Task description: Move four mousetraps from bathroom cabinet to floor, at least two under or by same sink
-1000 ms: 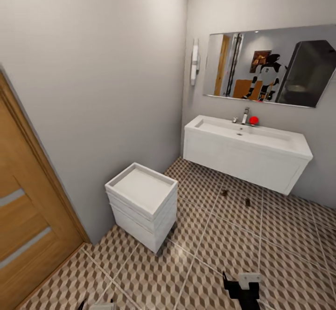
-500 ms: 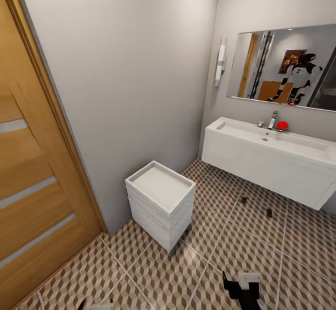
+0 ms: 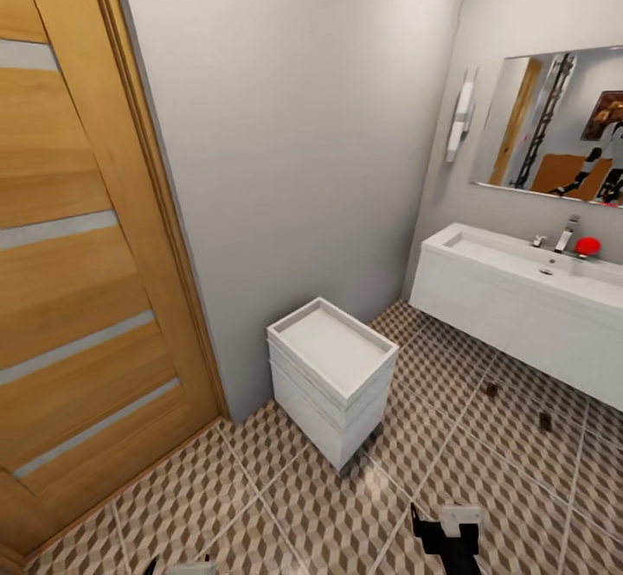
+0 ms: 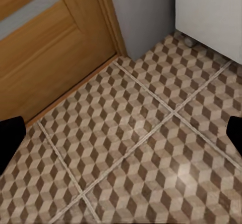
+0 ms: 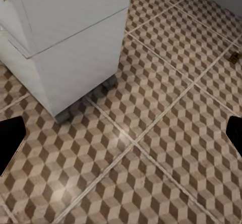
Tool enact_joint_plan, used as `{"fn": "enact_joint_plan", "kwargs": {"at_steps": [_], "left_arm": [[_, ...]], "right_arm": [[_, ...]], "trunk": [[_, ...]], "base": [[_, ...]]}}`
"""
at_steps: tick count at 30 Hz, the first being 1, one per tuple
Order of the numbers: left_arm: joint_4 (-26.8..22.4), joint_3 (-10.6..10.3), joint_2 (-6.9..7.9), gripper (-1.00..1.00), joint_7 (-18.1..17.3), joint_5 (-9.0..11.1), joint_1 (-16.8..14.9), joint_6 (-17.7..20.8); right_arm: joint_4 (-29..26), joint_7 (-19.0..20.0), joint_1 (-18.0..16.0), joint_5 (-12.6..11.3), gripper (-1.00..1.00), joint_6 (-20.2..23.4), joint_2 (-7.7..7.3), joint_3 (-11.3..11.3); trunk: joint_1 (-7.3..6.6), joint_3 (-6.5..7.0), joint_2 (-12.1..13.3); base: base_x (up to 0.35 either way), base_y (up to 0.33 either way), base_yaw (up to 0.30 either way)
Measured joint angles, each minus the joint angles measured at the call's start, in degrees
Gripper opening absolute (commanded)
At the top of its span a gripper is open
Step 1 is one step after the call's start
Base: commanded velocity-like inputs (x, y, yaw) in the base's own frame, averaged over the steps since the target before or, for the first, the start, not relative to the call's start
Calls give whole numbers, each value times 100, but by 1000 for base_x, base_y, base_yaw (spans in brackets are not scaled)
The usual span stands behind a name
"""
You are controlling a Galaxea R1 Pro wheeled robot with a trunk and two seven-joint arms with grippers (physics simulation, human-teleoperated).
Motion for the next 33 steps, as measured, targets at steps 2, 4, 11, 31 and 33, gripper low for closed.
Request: {"fn": "enact_joint_plan", "kwargs": {"at_steps": [2, 4, 11, 31, 33], "left_arm": [[0, 0, 0, 100, 0, 0, 0, 0], [0, 0, 0, 100, 0, 0, 0, 0], [0, 0, 0, 100, 0, 0, 0, 0], [-1, 0, 0, 100, -1, 0, 0, 0], [0, 0, 0, 100, 0, 0, 0, 0]], "right_arm": [[0, -1, 0, 0, 100, 0, 1, 0], [0, -1, 0, 0, 100, 0, 2, 0], [0, -1, 0, 0, 100, 0, 5, 0], [1, -2, 0, -1, 100, 0, 9, 0], [0, -1, 0, 0, 100, 0, 10, 0]], "trunk": [[0, 0, 0], [0, 0, 0], [0, 0, 0], [0, 0, 0], [0, 0, 0]], "base": [[0, 0, 290], [0, 0, 290], [0, 0, 290], [0, 0, 291], [0, 0, 291]]}}
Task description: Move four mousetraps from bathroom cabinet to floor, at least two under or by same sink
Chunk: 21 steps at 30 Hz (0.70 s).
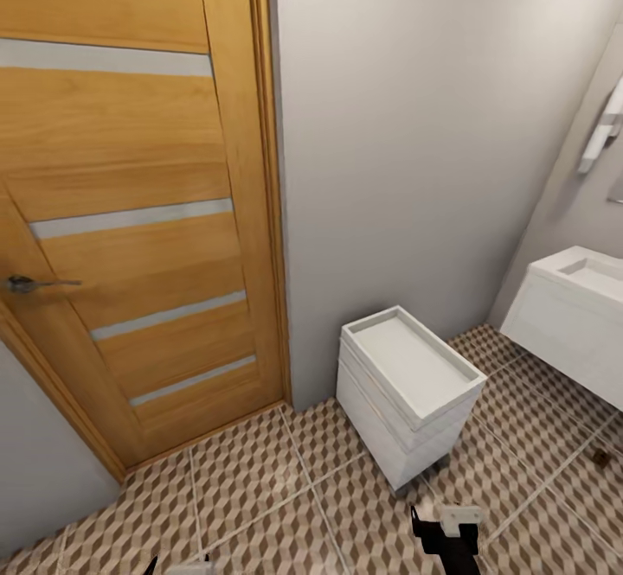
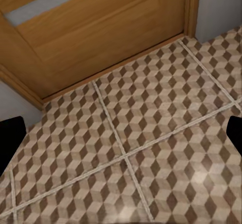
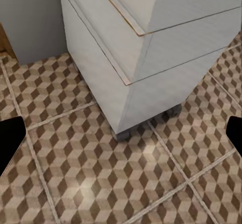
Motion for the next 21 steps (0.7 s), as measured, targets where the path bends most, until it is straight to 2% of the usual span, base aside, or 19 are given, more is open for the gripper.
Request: {"fn": "enact_joint_plan", "kwargs": {"at_steps": [21], "left_arm": [[-1, 0, 0, 100, -1, 0, 0, 0]], "right_arm": [[0, 0, 0, -1, 100, 0, 2, 0]], "trunk": [[0, 0, 0]], "base": [[0, 0, 290]]}}
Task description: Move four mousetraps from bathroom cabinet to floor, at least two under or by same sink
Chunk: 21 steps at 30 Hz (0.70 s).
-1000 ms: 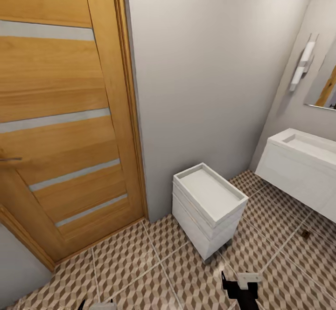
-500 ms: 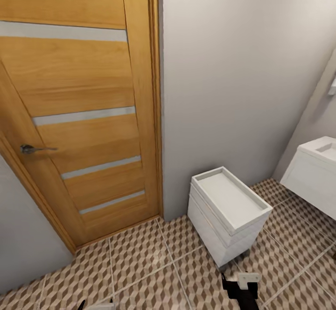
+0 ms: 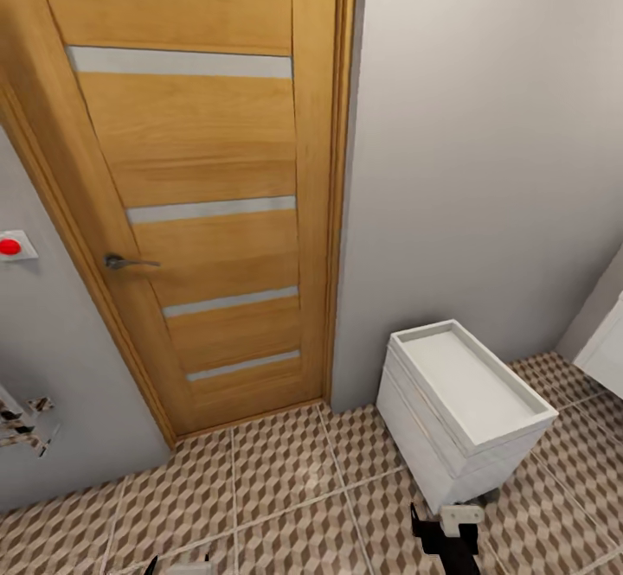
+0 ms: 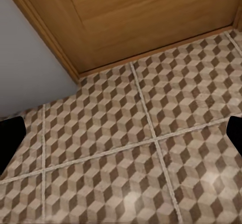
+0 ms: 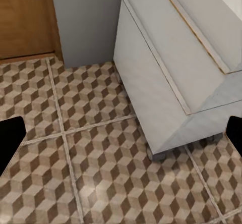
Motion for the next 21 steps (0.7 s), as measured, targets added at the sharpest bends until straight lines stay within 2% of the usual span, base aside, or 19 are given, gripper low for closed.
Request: {"fn": "enact_joint_plan", "kwargs": {"at_steps": [21], "left_arm": [[0, 0, 0, 100, 0, 0, 0, 0]], "right_arm": [[0, 0, 0, 0, 100, 0, 0, 0]], "trunk": [[0, 0, 0]], "base": [[0, 0, 290]]}}
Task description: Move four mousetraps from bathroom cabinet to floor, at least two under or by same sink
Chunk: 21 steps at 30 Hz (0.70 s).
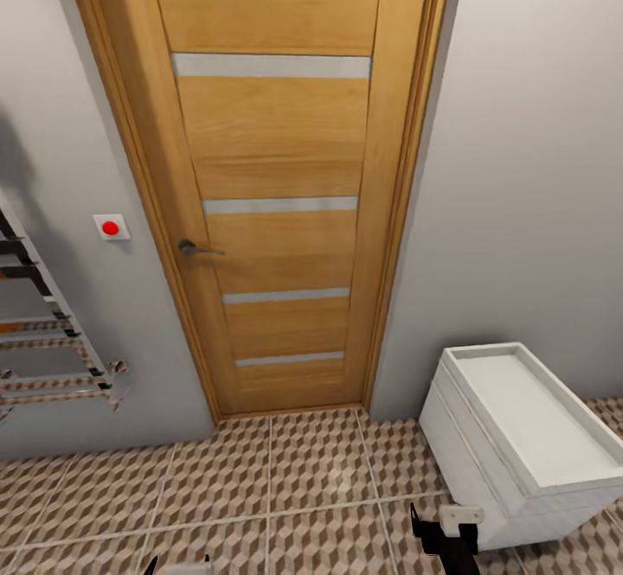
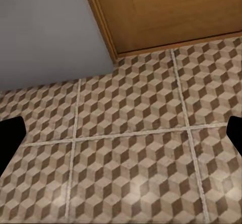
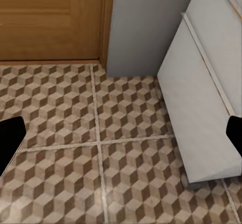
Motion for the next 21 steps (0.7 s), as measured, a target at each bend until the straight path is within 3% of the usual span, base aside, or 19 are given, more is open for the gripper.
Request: {"fn": "enact_joint_plan", "kwargs": {"at_steps": [21], "left_arm": [[1, 0, 0, 100, 1, 0, 0, 0]], "right_arm": [[0, 0, 0, 0, 100, 0, 0, 0]], "trunk": [[0, 0, 0]], "base": [[0, 0, 290]]}}
